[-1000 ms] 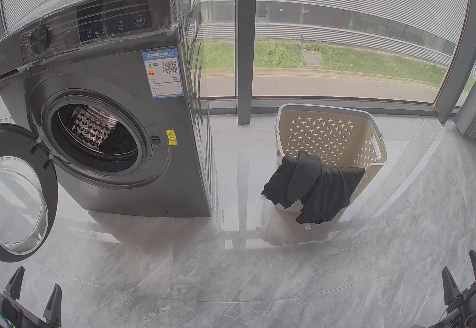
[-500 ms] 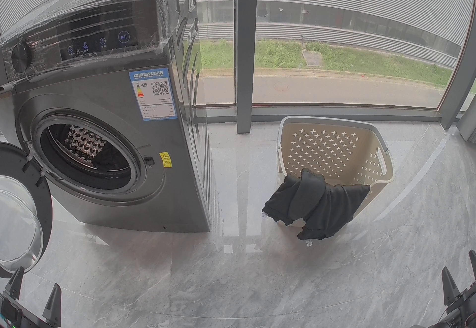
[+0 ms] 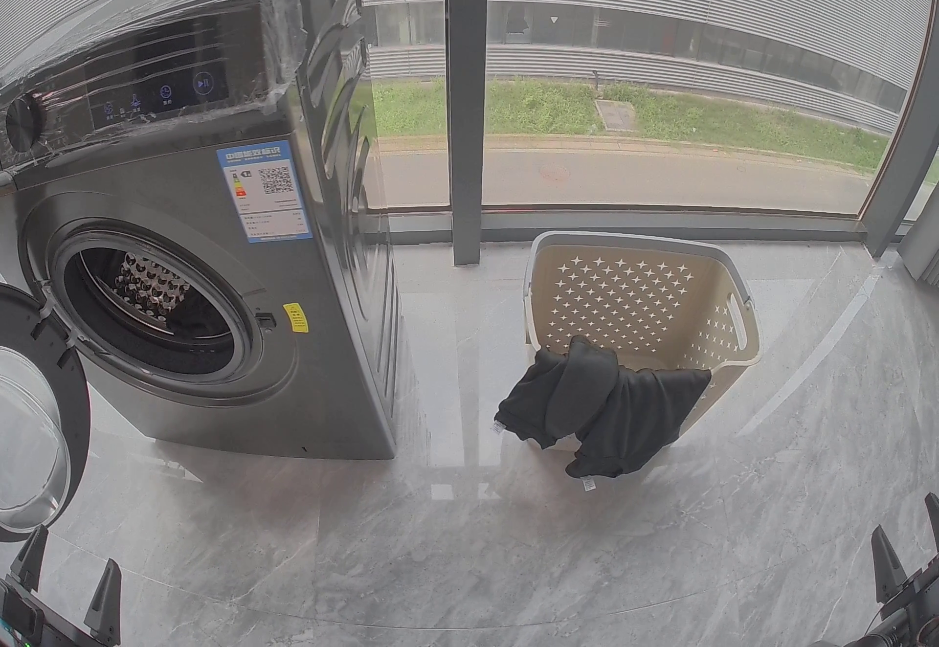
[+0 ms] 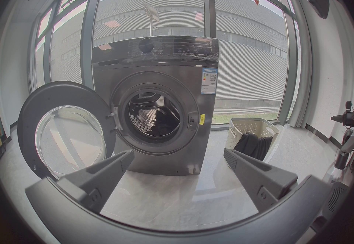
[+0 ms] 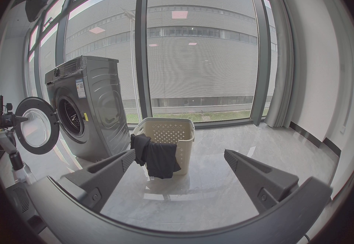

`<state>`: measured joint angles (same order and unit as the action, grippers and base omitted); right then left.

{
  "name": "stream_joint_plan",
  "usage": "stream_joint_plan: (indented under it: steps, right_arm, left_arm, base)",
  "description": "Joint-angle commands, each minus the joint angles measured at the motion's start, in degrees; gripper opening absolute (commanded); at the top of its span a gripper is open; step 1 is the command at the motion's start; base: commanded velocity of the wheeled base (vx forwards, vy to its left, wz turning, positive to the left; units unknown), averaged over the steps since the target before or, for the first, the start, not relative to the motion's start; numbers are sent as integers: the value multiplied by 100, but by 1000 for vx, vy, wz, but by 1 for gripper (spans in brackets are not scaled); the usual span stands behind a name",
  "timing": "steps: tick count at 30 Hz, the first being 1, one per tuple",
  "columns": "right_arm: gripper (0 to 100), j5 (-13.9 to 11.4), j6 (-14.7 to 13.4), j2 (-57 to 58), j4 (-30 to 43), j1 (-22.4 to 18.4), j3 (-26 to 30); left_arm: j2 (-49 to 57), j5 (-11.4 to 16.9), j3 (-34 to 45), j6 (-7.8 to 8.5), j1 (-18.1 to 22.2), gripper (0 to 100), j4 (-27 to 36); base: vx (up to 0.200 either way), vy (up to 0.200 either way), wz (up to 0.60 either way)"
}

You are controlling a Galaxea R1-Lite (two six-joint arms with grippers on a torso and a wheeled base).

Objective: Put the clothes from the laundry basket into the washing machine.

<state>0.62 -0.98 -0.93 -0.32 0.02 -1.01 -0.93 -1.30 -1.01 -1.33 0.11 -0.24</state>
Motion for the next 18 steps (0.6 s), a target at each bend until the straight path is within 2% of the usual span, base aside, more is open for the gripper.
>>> stream_joint_plan:
  steps: [1,7,18]
  right_arm:
    - [100,-1,1,93,-3,-2,101]
    - [100,-1,1,93,-3,6,101]
    - [100,-1,1,93,-3,-2,101]
  left_arm:
    - [93,-1,92,1,7,100,-2]
    - [93,-1,92,1,7,100,-2]
    - [93,-1,92,1,-2,100,-2]
  base:
    - [0,-200,0]
    - [0,-200,0]
    - [0,0,0]
